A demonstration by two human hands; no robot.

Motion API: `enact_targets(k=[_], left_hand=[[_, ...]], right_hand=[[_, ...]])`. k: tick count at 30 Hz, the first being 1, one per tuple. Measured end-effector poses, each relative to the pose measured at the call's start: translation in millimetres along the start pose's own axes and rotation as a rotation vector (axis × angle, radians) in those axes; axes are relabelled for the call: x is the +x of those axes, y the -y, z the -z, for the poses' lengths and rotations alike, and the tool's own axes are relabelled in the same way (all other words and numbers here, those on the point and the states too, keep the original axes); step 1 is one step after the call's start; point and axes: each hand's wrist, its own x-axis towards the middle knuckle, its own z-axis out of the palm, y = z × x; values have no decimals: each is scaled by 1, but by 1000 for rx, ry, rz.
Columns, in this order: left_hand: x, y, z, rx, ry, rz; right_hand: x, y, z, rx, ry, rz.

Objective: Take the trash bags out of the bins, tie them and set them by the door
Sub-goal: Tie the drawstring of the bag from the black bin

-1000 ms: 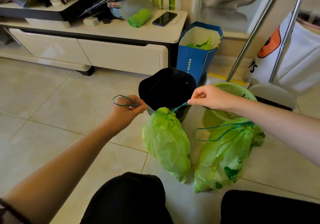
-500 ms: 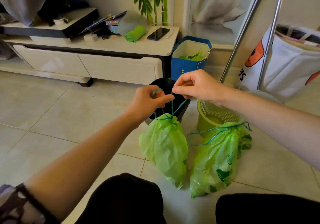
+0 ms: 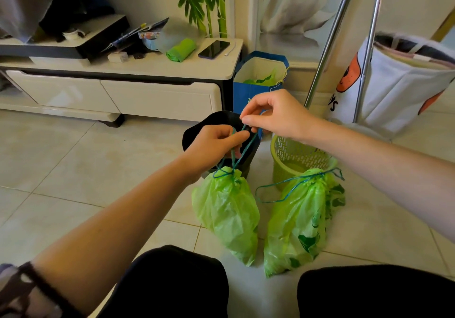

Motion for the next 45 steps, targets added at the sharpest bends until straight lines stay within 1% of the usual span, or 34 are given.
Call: enact_targets(k=[3,9,11,13,16,20,23,26,28,31,34,39,42,45], left_hand=[[-2,-4,-8,-156,50,66],[2,-1,-16,-193,51,118],[5,0,-20,-196,42,130],[7,0,-26,-200,55,152],[12,-1,-41,-203,127,178],[19,-1,-64,-192,216,209],[24,-1,-76,-129,249,196],[31,5,-86,-15,294,217],[38,14,-93,98,316,225],[46,30,-99,254,325,220],[49,41,-104,352,382,239],[54,57,-113,419,504,274],[57,58,-111,423,563,318],[58,46,-102,339,589,317]], right_hand=[[-2,-7,3,5,10,-30],[-15,-34,16,5,18,-110],[-23,-52,27,-50,34,-154],[-33,-73,40,-125,76,-236],[-51,-104,59,-278,161,-344],[-69,-131,76,-365,203,-430],[-80,-143,82,-473,255,-504],[-92,-151,83,-577,335,-567],[-97,-154,84,-622,355,-561],[-100,-157,85,-640,341,-550],[-100,-157,92,-552,260,-589],[-92,-151,100,-211,104,-640],[-86,-148,104,-45,12,-687],[-80,-141,106,147,-91,-743]])
